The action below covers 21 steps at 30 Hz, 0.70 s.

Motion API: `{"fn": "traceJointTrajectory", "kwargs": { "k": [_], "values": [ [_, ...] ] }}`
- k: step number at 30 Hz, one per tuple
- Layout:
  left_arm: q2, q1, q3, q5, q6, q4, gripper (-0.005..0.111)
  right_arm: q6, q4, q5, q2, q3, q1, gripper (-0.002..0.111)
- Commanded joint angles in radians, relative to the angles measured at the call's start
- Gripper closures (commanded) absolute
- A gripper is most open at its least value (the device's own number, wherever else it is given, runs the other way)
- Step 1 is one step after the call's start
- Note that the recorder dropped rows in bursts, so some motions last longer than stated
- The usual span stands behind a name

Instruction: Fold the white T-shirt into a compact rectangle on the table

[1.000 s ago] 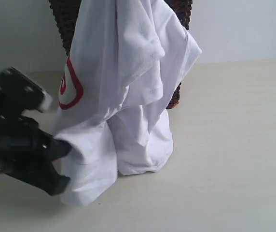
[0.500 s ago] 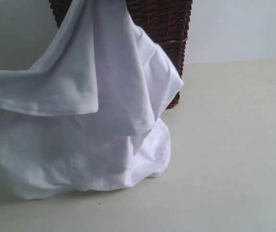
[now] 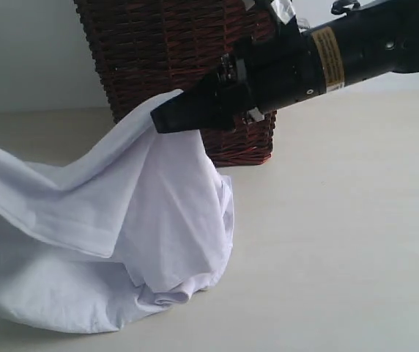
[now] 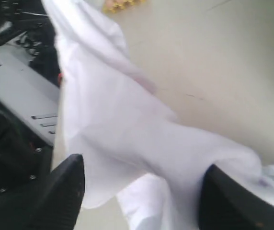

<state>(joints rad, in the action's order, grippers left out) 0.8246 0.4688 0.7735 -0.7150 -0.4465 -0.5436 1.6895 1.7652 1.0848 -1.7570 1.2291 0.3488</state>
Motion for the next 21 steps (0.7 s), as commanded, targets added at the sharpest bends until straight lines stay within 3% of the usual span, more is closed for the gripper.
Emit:
{"fn": "traceJointTrajectory", "kwargs": {
  "k": [1, 4, 8, 16, 21],
  "values": [
    [-0.002, -0.001, 0.006, -0.001, 0.005, 0.017, 0.107, -0.013, -0.021, -0.287, 0.005, -0.058, 0.001, 0.046],
    [-0.002, -0.001, 0.006, 0.006, 0.005, 0.028, 0.107, -0.076, -0.021, -0.474, 0.005, -0.114, 0.001, 0.046],
    [0.007, -0.001, 0.006, 0.009, 0.005, 0.028, 0.107, -0.13, -0.021, -0.57, 0.005, -0.156, 0.001, 0.046],
    [0.049, -0.001, 0.006, 0.012, 0.046, 0.082, 0.107, -0.144, -0.021, -0.402, 0.086, -0.154, 0.006, 0.046],
    [0.049, -0.001, 0.006, 0.014, 0.08, 0.117, 0.107, -0.164, -0.021, -0.353, 0.116, -0.17, 0.155, 0.046]
  ]
}}
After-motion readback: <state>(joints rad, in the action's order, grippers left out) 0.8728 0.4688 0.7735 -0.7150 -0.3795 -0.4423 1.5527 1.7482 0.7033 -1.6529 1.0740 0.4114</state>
